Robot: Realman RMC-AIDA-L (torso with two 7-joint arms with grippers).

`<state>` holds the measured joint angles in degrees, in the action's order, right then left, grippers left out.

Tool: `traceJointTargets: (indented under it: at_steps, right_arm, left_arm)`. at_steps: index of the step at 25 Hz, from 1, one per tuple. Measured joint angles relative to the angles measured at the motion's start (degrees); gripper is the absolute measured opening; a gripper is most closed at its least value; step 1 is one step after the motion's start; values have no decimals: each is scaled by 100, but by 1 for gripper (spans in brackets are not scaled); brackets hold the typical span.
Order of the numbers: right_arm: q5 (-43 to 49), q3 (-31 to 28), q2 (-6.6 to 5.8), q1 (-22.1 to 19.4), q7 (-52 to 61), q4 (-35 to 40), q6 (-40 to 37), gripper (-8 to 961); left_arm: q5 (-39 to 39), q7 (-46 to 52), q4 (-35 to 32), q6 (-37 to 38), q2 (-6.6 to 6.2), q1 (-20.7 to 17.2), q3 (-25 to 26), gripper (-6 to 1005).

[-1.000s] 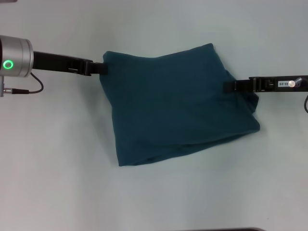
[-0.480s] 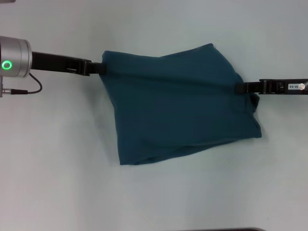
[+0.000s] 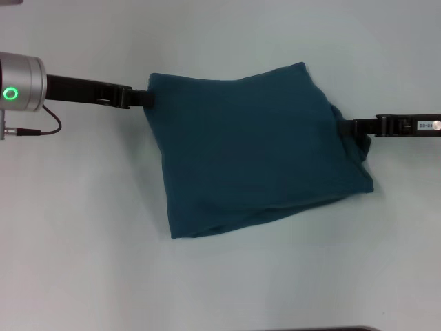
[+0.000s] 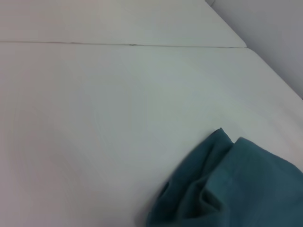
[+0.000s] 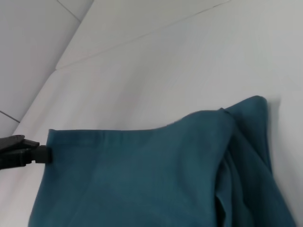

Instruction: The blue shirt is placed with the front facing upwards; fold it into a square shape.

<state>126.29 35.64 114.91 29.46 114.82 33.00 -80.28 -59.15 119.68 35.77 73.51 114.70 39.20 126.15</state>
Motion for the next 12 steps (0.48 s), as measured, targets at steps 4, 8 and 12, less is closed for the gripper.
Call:
traceJointTargets:
  at_steps: [4, 8, 12]
  right_arm:
    - [-76, -127, -13, -91, -63, 130, -53, 175]
    - [-114, -413, -51, -155, -114, 332, -315, 236]
    - [-142, -762, -57, -161, -136, 584, -738, 370]
  left_arm:
    - [0, 7, 0, -19, 9, -16, 9, 21]
    - [-11, 31, 66, -124, 18, -97, 87, 106]
    - [-33, 106, 480, -64, 105, -343, 354, 335]
